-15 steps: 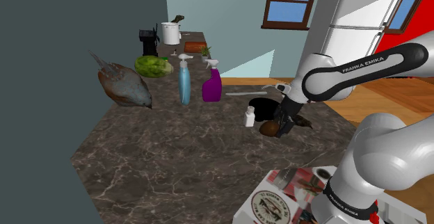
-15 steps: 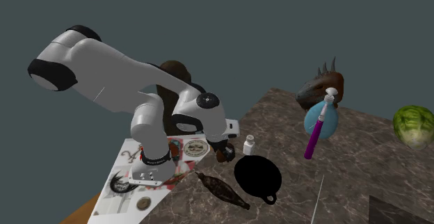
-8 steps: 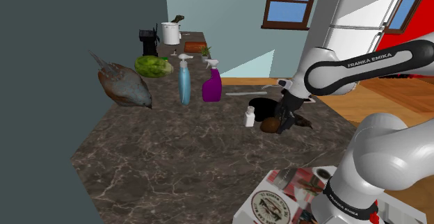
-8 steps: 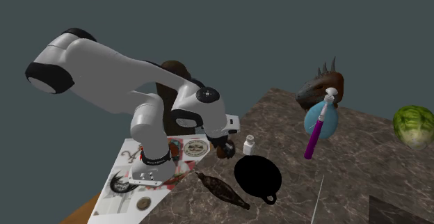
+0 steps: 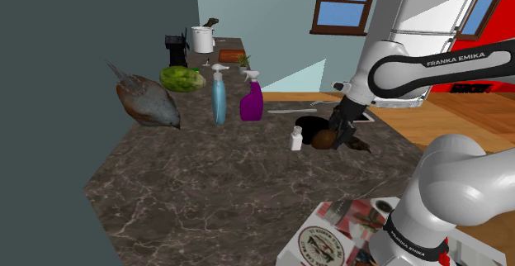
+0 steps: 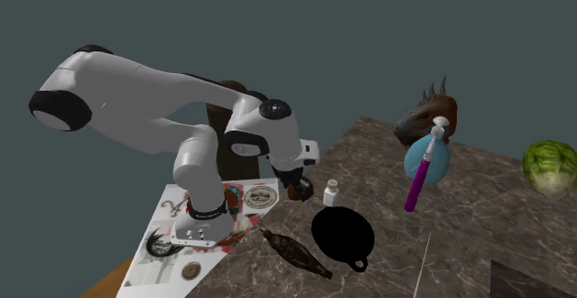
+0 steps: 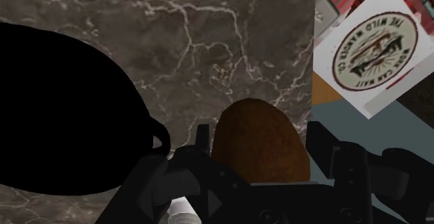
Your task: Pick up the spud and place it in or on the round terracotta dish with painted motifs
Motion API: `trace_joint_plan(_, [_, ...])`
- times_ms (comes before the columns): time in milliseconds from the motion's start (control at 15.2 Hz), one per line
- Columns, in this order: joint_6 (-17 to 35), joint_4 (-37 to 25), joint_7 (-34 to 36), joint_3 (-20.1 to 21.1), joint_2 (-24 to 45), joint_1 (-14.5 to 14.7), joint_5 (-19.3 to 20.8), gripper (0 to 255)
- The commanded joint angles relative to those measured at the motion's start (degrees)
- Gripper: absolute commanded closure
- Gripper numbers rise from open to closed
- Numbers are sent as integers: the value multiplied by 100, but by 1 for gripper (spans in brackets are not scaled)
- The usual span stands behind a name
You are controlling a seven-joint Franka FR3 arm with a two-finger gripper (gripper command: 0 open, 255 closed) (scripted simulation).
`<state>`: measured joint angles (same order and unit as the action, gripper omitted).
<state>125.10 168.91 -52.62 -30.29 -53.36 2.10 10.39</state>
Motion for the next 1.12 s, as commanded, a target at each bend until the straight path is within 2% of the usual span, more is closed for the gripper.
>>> trace_joint_plan(0, [-185, -121, 52, 76, -71, 30, -52, 255])
trace_joint_plan(660, [-985, -675, 216, 359, -349, 108, -239, 255])
trace_joint_plan(1056, [-512, -1694, -468, -510, 1095, 520, -193, 255])
